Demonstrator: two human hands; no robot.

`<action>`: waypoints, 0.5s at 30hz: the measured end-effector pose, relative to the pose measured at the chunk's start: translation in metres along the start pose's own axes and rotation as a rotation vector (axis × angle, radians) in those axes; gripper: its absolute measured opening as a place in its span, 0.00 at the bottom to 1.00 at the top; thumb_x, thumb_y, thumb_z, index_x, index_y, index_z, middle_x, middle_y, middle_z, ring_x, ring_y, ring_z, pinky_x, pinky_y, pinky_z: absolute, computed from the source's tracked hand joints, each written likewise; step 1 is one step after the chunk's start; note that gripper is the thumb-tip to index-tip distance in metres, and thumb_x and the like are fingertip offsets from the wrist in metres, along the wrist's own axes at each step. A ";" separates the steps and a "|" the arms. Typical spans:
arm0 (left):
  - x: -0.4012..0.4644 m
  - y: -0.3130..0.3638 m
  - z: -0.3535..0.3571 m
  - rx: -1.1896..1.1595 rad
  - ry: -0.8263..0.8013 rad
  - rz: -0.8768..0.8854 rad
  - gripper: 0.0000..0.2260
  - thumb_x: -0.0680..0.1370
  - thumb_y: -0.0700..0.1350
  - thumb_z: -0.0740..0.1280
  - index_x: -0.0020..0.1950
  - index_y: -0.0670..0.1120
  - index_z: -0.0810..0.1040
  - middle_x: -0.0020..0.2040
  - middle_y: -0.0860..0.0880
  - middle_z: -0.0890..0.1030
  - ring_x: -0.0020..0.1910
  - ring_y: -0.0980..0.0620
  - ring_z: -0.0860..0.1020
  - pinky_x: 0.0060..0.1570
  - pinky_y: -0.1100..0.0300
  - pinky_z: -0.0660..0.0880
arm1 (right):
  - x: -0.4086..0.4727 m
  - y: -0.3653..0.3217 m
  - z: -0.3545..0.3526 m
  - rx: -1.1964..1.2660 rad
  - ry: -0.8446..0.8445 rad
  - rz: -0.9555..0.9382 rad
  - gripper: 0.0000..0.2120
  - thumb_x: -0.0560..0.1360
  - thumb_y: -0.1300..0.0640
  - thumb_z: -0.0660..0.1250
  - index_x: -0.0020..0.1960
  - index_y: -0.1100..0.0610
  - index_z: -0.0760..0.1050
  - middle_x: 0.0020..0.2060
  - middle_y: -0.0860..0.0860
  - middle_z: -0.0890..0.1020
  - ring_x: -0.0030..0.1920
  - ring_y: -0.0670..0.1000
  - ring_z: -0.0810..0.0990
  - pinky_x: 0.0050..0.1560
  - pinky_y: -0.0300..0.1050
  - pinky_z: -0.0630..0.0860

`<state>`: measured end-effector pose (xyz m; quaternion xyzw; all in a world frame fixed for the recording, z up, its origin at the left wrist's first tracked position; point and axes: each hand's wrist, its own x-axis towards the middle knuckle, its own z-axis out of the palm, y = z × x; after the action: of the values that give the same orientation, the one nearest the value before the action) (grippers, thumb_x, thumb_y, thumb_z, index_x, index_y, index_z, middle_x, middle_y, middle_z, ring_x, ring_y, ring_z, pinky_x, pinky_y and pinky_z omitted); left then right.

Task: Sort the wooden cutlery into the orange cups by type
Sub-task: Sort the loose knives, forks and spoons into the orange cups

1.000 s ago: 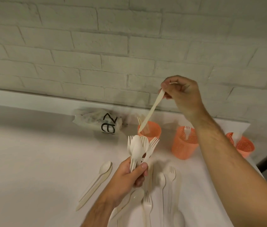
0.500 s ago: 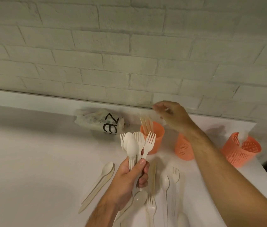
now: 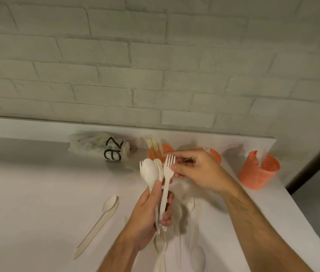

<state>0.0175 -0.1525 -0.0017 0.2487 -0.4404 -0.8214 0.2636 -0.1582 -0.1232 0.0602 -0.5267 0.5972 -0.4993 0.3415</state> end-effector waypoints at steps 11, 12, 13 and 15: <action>0.002 0.000 0.023 0.049 -0.054 -0.003 0.17 0.82 0.52 0.60 0.63 0.42 0.76 0.44 0.38 0.79 0.31 0.44 0.74 0.29 0.58 0.71 | -0.023 0.004 -0.013 -0.211 0.086 -0.027 0.19 0.75 0.65 0.72 0.62 0.49 0.81 0.41 0.55 0.83 0.37 0.48 0.84 0.47 0.45 0.82; 0.003 0.000 0.024 0.060 -0.052 -0.008 0.17 0.81 0.52 0.60 0.62 0.42 0.76 0.45 0.38 0.79 0.31 0.44 0.74 0.29 0.58 0.71 | -0.024 0.005 -0.013 -0.248 0.110 -0.042 0.19 0.74 0.65 0.73 0.61 0.48 0.81 0.39 0.53 0.82 0.36 0.46 0.83 0.46 0.42 0.80; 0.004 -0.001 0.025 0.075 -0.052 -0.013 0.17 0.81 0.52 0.60 0.62 0.41 0.76 0.45 0.39 0.80 0.30 0.44 0.74 0.28 0.58 0.71 | -0.025 0.005 -0.012 -0.280 0.128 -0.053 0.19 0.73 0.65 0.74 0.61 0.48 0.82 0.39 0.50 0.82 0.36 0.44 0.83 0.45 0.40 0.79; 0.005 -0.002 0.028 0.112 -0.057 -0.021 0.17 0.82 0.52 0.60 0.62 0.41 0.76 0.44 0.39 0.80 0.29 0.44 0.74 0.28 0.58 0.71 | -0.028 0.005 -0.013 -0.323 0.140 -0.065 0.20 0.73 0.64 0.73 0.61 0.48 0.82 0.41 0.48 0.82 0.36 0.44 0.85 0.45 0.38 0.79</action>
<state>-0.0050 -0.1385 0.0096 0.2441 -0.4902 -0.8050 0.2282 -0.1658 -0.0932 0.0555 -0.5578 0.6746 -0.4430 0.1939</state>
